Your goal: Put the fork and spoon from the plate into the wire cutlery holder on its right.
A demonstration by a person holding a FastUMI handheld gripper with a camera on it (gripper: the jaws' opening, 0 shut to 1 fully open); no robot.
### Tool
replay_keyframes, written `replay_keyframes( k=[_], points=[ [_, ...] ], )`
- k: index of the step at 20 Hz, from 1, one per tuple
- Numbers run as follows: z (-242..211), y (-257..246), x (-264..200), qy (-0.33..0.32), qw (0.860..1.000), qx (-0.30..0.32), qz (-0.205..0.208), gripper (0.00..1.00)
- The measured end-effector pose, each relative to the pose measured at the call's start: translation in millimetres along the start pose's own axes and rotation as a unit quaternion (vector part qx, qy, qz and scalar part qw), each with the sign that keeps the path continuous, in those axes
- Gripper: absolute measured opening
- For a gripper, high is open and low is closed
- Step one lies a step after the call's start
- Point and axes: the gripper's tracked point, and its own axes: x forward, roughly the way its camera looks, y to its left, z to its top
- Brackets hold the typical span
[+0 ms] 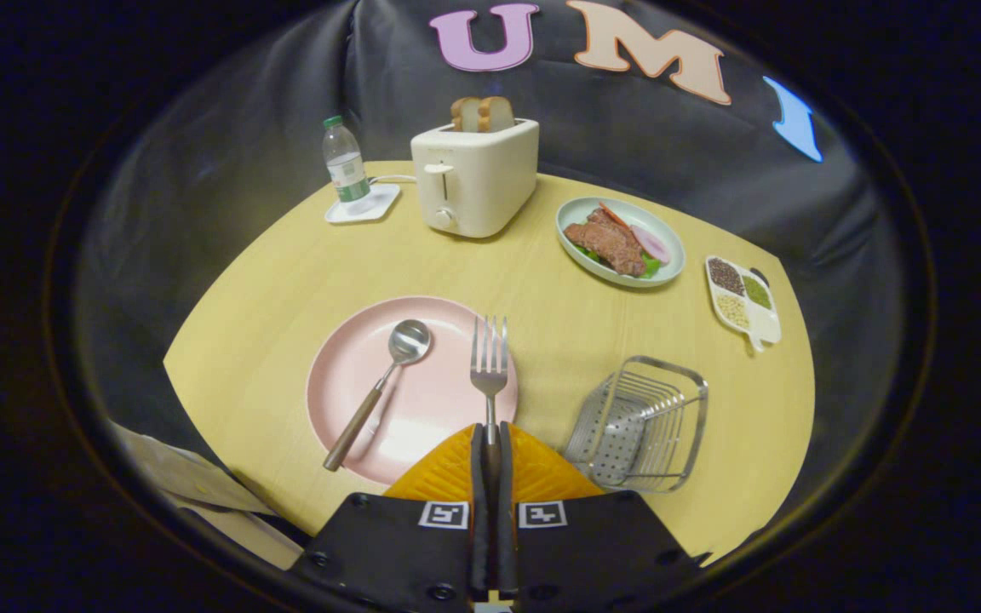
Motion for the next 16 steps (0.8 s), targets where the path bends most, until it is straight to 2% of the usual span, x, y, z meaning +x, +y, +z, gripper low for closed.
replay_keyframes(
  k=[5, 16],
  points=[
    [2, -30, -16, 0.012, 1.000, 0.007, -0.001, 0.08],
    [-5, -88, -39, 0.031, 0.999, -0.029, -0.018, 0.08]
  ],
)
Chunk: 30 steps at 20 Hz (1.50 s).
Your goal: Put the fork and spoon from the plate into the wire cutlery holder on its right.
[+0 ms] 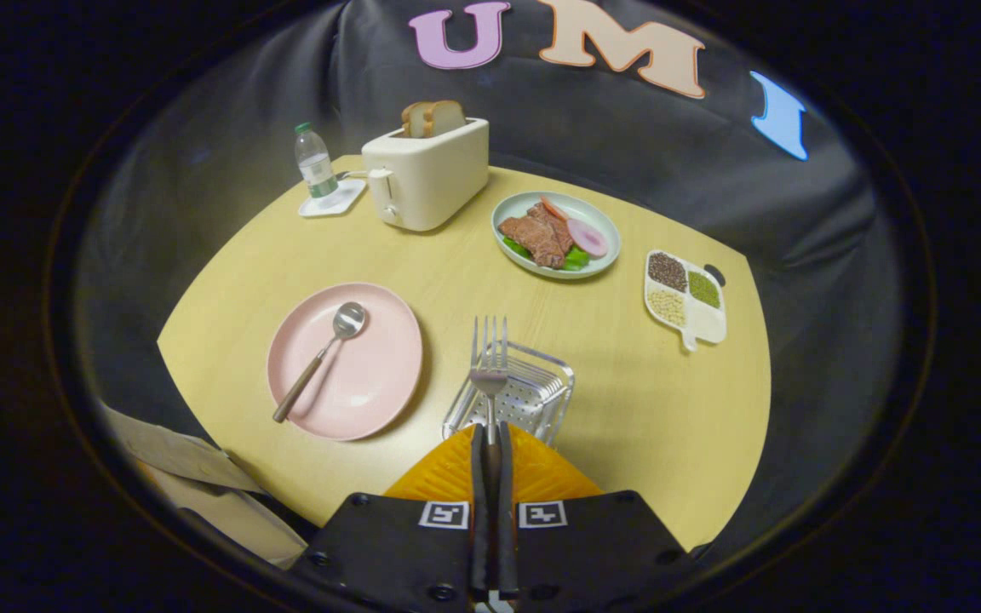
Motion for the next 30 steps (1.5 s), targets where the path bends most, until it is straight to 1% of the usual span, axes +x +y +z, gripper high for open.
replay_keyframes(
  k=[6, 9, 11, 16, 20, 22, 25, 26, 30],
  points=[
    [-19, -7, 7, 0.044, 0.999, -0.019, 0.014, 0.07],
    [-25, -7, 14, 0.075, 0.997, -0.023, 0.021, 0.10],
    [-25, -10, 15, 0.085, 0.996, -0.024, 0.021, 0.10],
    [-17, -11, 19, 0.084, 0.996, -0.019, 0.022, 0.10],
    [-12, -9, 19, 0.073, 0.997, -0.014, 0.021, 0.15],
    [-6, -4, 18, 0.058, 0.998, 0.000, 0.026, 0.44],
    [7, -5, 17, 0.022, 1.000, 0.013, 0.006, 0.88],
    [11, -4, 15, 0.010, 1.000, 0.021, 0.002, 1.00],
    [32, 9, 5, -0.055, 0.997, 0.058, -0.012, 1.00]
  ],
)
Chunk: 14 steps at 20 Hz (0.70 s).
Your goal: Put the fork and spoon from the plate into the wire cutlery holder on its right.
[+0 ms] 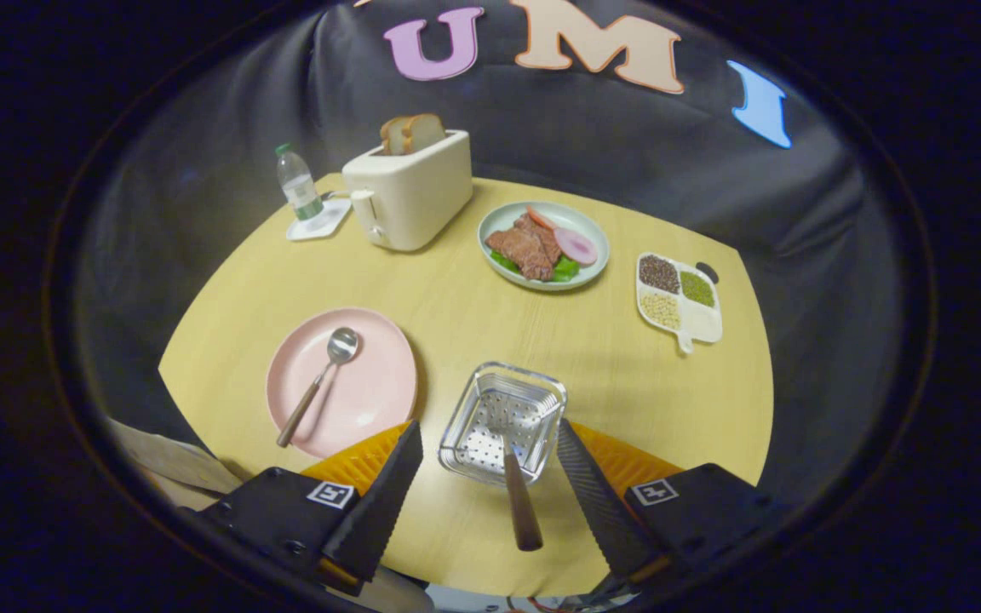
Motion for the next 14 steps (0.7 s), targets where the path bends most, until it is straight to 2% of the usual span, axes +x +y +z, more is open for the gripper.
replay_keyframes(
  k=[4, 11, 14],
  points=[
    [12, 27, -5, -0.059, 0.998, 0.011, -0.004, 1.00],
    [19, 74, 2, -0.120, 0.992, 0.019, -0.020, 1.00],
    [21, 81, 11, -0.155, 0.986, 0.020, -0.055, 1.00]
  ],
)
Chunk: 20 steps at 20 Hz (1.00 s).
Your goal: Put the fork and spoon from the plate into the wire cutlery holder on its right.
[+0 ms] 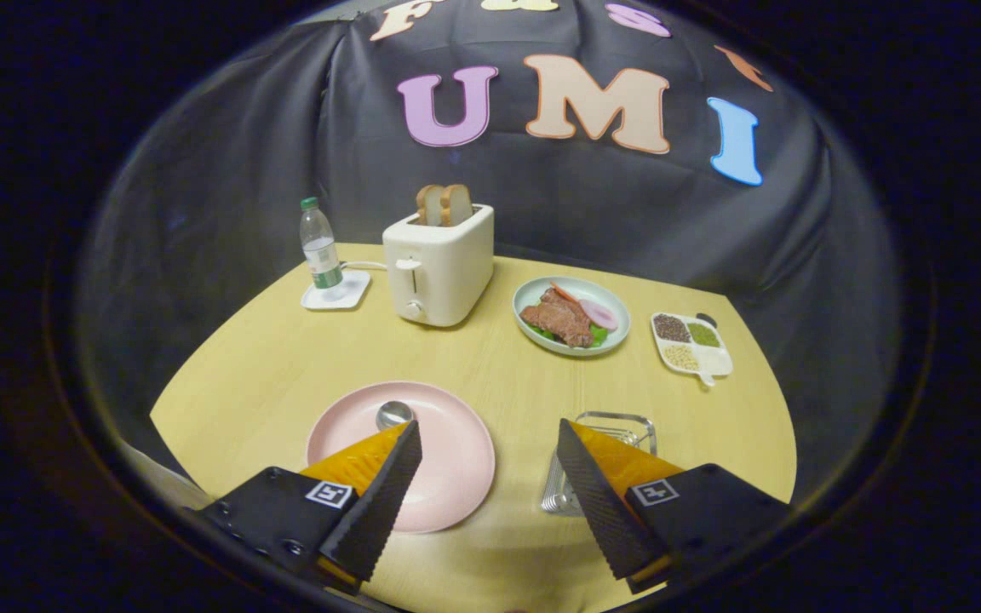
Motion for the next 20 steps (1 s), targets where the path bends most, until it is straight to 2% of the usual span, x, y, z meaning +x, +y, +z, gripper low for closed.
replay_keyframes(
  k=[6, 20],
  points=[
    [-23, 31, 14, -0.016, 1.000, 0.006, -0.003, 1.00],
    [-82, 99, 48, 0.055, 0.998, -0.022, 0.037, 1.00]
  ],
)
